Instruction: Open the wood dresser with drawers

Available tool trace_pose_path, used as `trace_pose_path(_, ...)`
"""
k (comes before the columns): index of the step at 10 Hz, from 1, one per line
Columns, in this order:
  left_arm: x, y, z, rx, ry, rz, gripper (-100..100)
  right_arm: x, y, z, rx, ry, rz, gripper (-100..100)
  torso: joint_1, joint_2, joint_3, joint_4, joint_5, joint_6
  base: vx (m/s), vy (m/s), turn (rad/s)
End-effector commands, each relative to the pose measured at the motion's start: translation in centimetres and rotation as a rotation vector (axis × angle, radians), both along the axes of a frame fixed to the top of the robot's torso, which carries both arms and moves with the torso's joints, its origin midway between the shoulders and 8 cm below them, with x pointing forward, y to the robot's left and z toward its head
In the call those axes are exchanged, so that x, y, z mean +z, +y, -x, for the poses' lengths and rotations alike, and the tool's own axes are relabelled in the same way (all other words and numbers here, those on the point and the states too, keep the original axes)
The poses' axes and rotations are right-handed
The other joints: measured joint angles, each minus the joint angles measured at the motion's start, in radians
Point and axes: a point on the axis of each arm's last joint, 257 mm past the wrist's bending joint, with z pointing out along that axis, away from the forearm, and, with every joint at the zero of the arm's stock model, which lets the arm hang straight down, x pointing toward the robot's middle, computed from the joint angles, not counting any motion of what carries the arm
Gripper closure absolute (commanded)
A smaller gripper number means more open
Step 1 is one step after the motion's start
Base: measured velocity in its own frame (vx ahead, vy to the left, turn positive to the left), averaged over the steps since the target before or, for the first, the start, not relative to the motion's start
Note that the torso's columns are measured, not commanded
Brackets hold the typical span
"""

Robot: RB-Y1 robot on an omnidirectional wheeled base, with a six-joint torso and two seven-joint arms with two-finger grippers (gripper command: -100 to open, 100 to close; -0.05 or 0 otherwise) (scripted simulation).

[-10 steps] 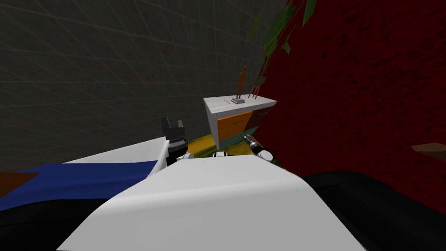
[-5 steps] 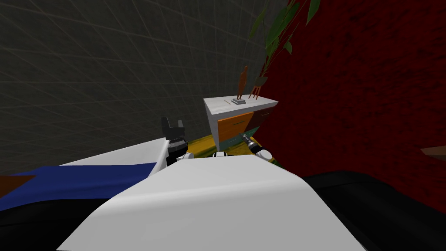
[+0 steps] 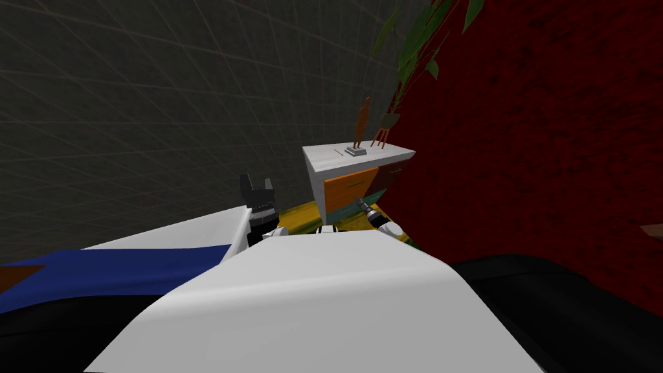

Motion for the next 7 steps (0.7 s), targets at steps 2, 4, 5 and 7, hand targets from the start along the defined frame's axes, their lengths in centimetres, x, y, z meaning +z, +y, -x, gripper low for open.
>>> trace_pose_path(2, 0.0, 0.0, 0.0, 0.000, 0.000, 0.000, 0, 1.2, 1.8, -0.4, 0.031, -0.011, -0.179, -100, 0.000, -0.001, -0.001, 0.000, 0.000, 0.000, 0.043, 0.005, 0.000)
trace_pose_path(4, 0.0, 0.0, 0.0, 0.000, 0.000, 0.000, 0, 2.2, 3.5, -0.7, 0.052, -0.024, -0.316, -100, 0.000, 0.000, 0.000, 0.000, 0.000, 0.000, 0.041, 0.004, -0.002)
trace_pose_path(5, 0.0, 0.0, 0.0, 0.000, 0.000, 0.000, 0, 2.3, 3.4, -0.7, 0.051, -0.026, -0.324, -100, 0.000, -0.001, 0.000, 0.000, 0.000, 0.000, 0.035, 0.007, 0.001)
trace_pose_path(7, 0.0, 0.0, 0.0, 0.000, 0.000, 0.000, 0, 3.5, 4.9, -1.0, 0.062, -0.047, -0.451, -100, 0.000, 0.000, 0.000, 0.000, 0.000, 0.000, 0.030, 0.004, -0.001)
